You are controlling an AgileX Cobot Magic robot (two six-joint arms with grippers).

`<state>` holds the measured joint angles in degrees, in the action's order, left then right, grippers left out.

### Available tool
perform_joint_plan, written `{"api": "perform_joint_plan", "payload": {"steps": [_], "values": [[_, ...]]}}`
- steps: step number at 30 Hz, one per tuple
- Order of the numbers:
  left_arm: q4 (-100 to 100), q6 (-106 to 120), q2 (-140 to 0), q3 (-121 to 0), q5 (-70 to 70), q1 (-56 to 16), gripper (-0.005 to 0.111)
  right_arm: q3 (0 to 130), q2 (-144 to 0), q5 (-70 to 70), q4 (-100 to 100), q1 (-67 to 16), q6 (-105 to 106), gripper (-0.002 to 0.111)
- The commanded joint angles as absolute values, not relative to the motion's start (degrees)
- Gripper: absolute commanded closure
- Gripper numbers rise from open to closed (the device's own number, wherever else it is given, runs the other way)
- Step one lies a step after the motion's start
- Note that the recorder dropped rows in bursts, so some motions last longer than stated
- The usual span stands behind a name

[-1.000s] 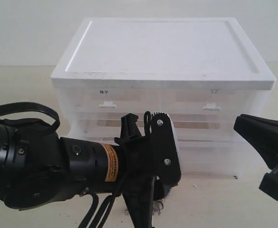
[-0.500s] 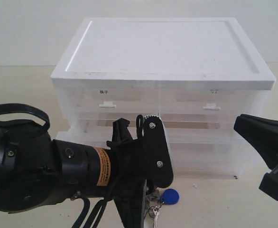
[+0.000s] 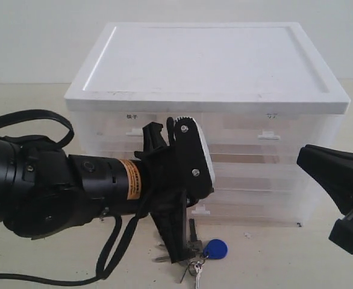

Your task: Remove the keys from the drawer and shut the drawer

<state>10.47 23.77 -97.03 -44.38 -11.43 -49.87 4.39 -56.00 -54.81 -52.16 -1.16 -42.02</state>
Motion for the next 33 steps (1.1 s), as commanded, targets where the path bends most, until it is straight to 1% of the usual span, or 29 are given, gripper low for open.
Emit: {"api": "perform_joint_plan", "payload": {"steps": [1,4,14,20,24,28,30,33], "values": [[9.9,25.3,-96.6,-44.9,-12.5,-47.2,0.102,4.7,-56.1,-55.0,-52.2,-1.2,-42.0,0.109],[9.4,24.9,-96.6,-44.9,-11.9,-46.2,0.102,4.7,-56.1,-55.0,-52.2,-1.2,-41.9,0.109],[8.6,24.9,-96.6,-44.9,-14.4,-46.4,0.102,4.7,-56.1,-55.0,-52.2,-1.2,-41.9,0.109],[4.2,25.6,-96.6,-44.9,-17.5,-46.4,0.102,4.7,-56.1,-55.0,-52.2,-1.2,-41.9,0.109],[5.1,25.6,-96.6,-44.9,-12.6,-47.4,0.102,4.7,-56.1,-55.0,-52.2,-1.2,-41.9,0.109],[6.7,25.6,-96.4,-44.9,-5.9,-51.2,0.102,4.7,-56.1,-55.0,-52.2,-1.2,-41.9,0.109],[7.3,25.6,-97.1,-44.9,-5.1,-52.5,0.102,4.7,-56.1,-55.0,-52.2,-1.2,-41.9,0.109],[8.0,25.6,-99.0,-44.9,-5.1,-52.5,0.102,4.7,-56.1,-55.0,-52.2,-1.2,-41.9,0.109]]}}
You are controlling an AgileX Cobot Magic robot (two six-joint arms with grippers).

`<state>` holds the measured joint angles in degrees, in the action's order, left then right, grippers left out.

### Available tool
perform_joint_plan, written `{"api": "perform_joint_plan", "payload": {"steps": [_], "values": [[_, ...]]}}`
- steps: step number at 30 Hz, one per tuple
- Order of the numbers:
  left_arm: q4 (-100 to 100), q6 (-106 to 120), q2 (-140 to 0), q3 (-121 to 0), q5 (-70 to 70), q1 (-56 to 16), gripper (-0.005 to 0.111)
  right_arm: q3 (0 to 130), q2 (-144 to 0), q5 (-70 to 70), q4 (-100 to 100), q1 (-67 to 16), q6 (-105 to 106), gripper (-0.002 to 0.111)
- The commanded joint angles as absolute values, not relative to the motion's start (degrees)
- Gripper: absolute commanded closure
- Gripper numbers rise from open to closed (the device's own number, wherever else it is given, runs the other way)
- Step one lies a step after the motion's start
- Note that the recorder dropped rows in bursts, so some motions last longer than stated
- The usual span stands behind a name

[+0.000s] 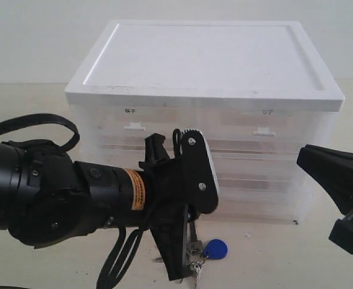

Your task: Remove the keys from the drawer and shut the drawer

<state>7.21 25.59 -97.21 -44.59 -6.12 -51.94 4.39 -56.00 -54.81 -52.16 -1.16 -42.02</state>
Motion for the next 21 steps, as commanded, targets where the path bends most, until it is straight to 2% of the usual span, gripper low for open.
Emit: {"api": "perform_joint_plan", "payload": {"steps": [1,14,21], "values": [[8.0,25.6,-99.7,-44.9,-5.1,-51.9,0.102,4.7,-56.1,-55.0,-52.2,-1.2,-41.9,0.109],[8.0,25.7,-105.3,-48.0,-7.2,-45.9,0.102,4.7,-56.1,-55.0,-52.2,-1.2,-41.9,0.109],[8.0,24.7,-103.0,-48.0,-3.8,-48.9,0.102,4.7,-56.1,-55.0,-52.3,-1.2,-42.0,0.109]]}}
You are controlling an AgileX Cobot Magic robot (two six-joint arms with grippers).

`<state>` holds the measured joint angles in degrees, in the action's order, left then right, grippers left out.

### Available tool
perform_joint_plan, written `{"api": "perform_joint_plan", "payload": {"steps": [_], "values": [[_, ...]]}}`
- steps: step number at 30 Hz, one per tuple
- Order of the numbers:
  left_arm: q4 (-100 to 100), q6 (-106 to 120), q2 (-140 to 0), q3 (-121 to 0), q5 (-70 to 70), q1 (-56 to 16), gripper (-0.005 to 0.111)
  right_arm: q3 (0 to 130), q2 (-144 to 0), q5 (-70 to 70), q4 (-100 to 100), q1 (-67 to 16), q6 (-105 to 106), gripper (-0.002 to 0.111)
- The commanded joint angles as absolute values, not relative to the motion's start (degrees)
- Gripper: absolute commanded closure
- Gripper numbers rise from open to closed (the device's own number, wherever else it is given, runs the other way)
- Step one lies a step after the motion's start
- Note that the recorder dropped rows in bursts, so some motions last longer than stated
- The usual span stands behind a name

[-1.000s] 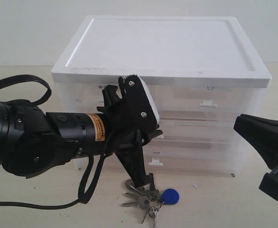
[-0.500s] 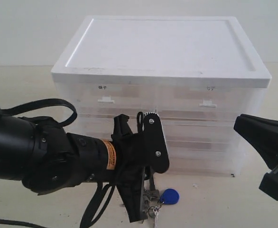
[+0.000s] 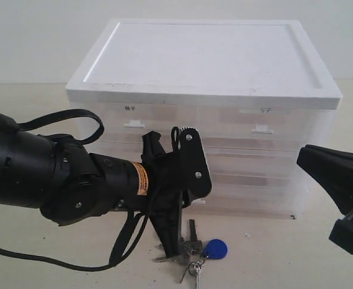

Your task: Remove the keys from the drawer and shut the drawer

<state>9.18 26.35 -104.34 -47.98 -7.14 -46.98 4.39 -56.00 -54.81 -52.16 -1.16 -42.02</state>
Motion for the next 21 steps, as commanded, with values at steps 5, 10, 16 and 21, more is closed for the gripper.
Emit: {"api": "perform_joint_plan", "payload": {"steps": [5,10,16,21], "values": [[8.0,24.4,-100.1,-48.0,0.8,-52.8,0.102,4.7,-56.1,-55.0,-52.4,-1.2,-42.0,0.109],[8.4,24.2,-103.6,-48.0,0.3,-52.2,0.102,4.7,-56.1,-55.0,-52.4,-1.2,-42.0,0.109],[8.4,24.4,-107.1,-48.0,-5.9,-48.0,0.102,4.7,-56.1,-55.0,-52.4,-1.2,-42.1,0.109],[8.4,24.4,-107.0,-48.0,-8.7,-46.2,0.102,4.7,-56.1,-55.0,-52.4,-1.2,-42.1,0.109]]}}
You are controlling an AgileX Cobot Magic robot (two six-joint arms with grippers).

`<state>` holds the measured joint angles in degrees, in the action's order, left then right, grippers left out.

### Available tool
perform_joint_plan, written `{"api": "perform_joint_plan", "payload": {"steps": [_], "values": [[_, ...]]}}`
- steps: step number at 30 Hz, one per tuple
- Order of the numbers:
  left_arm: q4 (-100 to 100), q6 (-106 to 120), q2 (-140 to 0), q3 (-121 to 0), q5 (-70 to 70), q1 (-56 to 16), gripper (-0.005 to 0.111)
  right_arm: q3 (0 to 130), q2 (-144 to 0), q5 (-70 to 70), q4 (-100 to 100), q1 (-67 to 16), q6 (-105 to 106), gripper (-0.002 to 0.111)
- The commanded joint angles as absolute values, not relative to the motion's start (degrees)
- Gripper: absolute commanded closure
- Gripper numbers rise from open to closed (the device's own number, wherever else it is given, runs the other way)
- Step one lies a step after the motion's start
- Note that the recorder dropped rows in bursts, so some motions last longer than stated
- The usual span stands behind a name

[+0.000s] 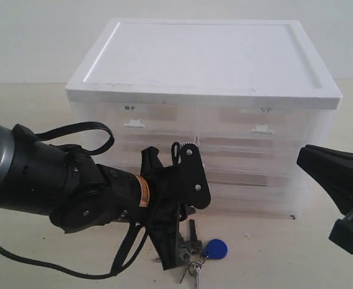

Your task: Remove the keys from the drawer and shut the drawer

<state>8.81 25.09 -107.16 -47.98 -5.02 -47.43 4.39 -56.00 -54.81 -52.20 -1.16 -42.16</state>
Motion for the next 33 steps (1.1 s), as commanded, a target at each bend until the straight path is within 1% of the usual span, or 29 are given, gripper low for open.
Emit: {"api": "perform_joint_plan", "payload": {"steps": [1,10,16,23,28,31,33], "values": [[8.4,24.4,-107.0,-48.0,-9.5,-45.9,0.102,4.7,-56.1,-55.0,-52.4,-1.2,-42.1,0.109],[7.8,24.4,-107.0,-48.0,-11.6,-45.8,0.102,4.7,-56.1,-55.0,-52.5,-1.2,-42.1,0.109],[0.4,26.4,-107.0,-48.0,-18.6,-45.9,0.102,4.7,-56.1,-55.0,-53.0,-1.2,-42.1,0.109],[-2.6,29.0,-105.6,-48.0,-14.7,-46.7,0.102,4.7,-56.1,-55.0,-53.1,-1.2,-42.1,0.109],[-2.6,29.4,-97.0,-47.1,-11.3,-50.5,0.102,4.7,-56.1,-54.3,-52.5,-1.2,-41.6,0.109],[-3.1,29.4,-90.0,-44.9,-11.5,-50.5,0.102,4.7,-56.1,-49.6,-47.4,-1.2,-41.2,0.109],[-6.5,30.7,-85.5,-42.9,-13.7,-48.8,0.102,4.7,-56.1,-44.6,-40.7,-1.2,-38.6,0.109]]}}
